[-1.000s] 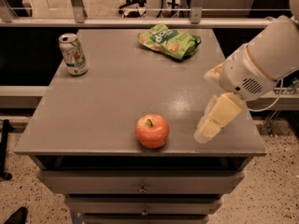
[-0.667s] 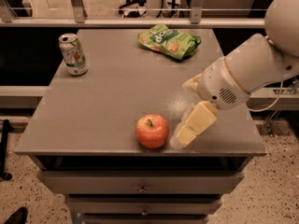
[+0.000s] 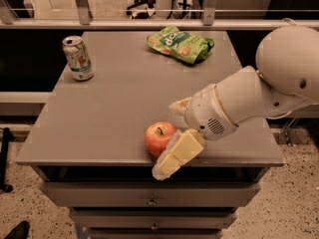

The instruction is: Pick apple

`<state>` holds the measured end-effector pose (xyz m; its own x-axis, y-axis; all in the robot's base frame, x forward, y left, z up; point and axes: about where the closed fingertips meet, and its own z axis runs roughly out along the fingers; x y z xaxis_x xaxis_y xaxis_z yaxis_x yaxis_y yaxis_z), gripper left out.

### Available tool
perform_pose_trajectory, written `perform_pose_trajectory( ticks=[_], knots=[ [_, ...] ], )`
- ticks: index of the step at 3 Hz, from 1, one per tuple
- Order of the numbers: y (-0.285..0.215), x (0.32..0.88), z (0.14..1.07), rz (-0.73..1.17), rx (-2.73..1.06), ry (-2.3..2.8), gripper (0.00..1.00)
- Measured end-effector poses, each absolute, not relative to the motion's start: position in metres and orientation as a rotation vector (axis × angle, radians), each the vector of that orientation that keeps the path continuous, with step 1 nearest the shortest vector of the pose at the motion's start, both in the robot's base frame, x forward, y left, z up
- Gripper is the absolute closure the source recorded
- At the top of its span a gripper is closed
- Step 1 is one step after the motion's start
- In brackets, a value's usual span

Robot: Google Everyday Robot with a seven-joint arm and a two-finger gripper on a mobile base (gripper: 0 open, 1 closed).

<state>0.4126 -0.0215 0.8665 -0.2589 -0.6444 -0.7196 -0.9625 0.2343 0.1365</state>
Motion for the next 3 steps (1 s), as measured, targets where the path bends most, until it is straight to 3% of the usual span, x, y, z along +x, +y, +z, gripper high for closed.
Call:
perform_pose_trajectory(
  ticks=[1, 2, 3],
  knots=[
    [-0.022, 0.409, 0.853, 0.785, -1.428, 1.984, 0.01],
    [-0.027, 0.411, 0.848, 0.776, -1.386, 1.999, 0.23],
    [-0.036, 0.411, 0.849, 0.773, -1.328, 2.028, 0.54]
  ],
)
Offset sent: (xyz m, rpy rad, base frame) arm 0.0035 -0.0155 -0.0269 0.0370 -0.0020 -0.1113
